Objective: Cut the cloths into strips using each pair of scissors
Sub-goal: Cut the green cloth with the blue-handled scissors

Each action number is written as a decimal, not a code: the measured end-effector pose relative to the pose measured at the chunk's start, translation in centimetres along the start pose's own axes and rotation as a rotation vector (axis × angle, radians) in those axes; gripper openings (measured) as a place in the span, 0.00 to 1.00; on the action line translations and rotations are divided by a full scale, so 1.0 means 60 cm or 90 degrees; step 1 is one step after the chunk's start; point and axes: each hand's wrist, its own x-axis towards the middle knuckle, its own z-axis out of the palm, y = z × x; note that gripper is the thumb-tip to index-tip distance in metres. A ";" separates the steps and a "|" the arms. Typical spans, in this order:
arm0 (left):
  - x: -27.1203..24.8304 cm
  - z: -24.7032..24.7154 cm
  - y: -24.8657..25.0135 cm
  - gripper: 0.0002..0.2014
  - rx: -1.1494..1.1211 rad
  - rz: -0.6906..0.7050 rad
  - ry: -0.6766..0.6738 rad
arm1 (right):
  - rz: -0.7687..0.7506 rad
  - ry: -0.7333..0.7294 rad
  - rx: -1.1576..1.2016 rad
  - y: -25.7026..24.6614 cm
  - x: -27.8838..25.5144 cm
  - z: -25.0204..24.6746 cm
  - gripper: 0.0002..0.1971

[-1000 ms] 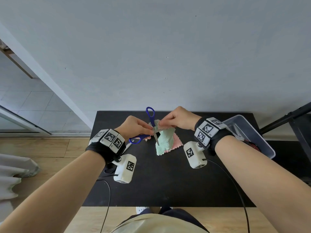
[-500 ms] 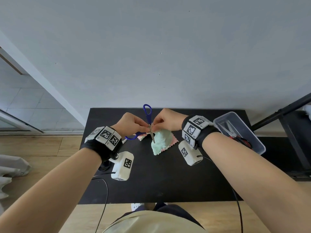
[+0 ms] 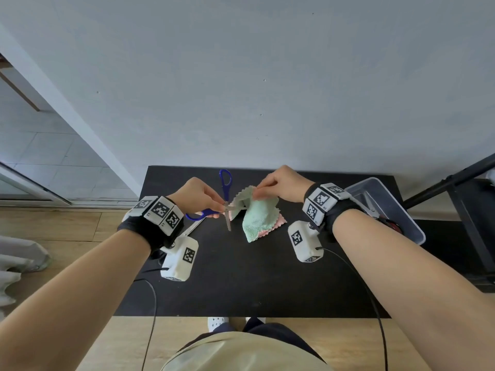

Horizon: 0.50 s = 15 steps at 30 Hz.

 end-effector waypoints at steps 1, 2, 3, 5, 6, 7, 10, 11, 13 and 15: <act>0.000 0.005 0.005 0.02 -0.009 0.004 -0.007 | -0.010 -0.013 0.001 -0.012 0.002 0.007 0.02; 0.001 0.010 0.010 0.02 -0.019 0.008 -0.011 | -0.016 -0.027 -0.005 -0.023 0.005 0.014 0.03; 0.002 0.014 0.014 0.02 -0.026 0.012 -0.015 | -0.017 -0.040 -0.013 -0.031 0.006 0.020 0.03; 0.004 0.019 0.019 0.02 -0.026 0.022 -0.019 | -0.014 -0.061 -0.032 -0.038 0.008 0.028 0.02; 0.005 0.020 0.020 0.02 -0.025 0.028 -0.015 | -0.013 -0.070 -0.044 -0.039 0.008 0.031 0.01; 0.006 0.021 0.021 0.02 -0.028 0.032 -0.006 | -0.013 -0.077 -0.051 -0.038 0.007 0.032 0.02; 0.007 0.025 0.024 0.04 -0.026 0.045 0.013 | -0.012 -0.078 -0.064 -0.038 0.007 0.037 0.05; 0.007 0.026 0.025 0.04 -0.024 0.051 0.016 | -0.014 -0.073 -0.077 -0.038 0.008 0.038 0.07; 0.007 0.027 0.026 0.05 -0.021 0.060 0.020 | -0.022 -0.064 -0.119 -0.039 0.010 0.042 0.07; 0.005 0.025 0.026 0.05 -0.006 0.066 0.013 | -0.034 -0.064 -0.160 -0.038 0.011 0.045 0.05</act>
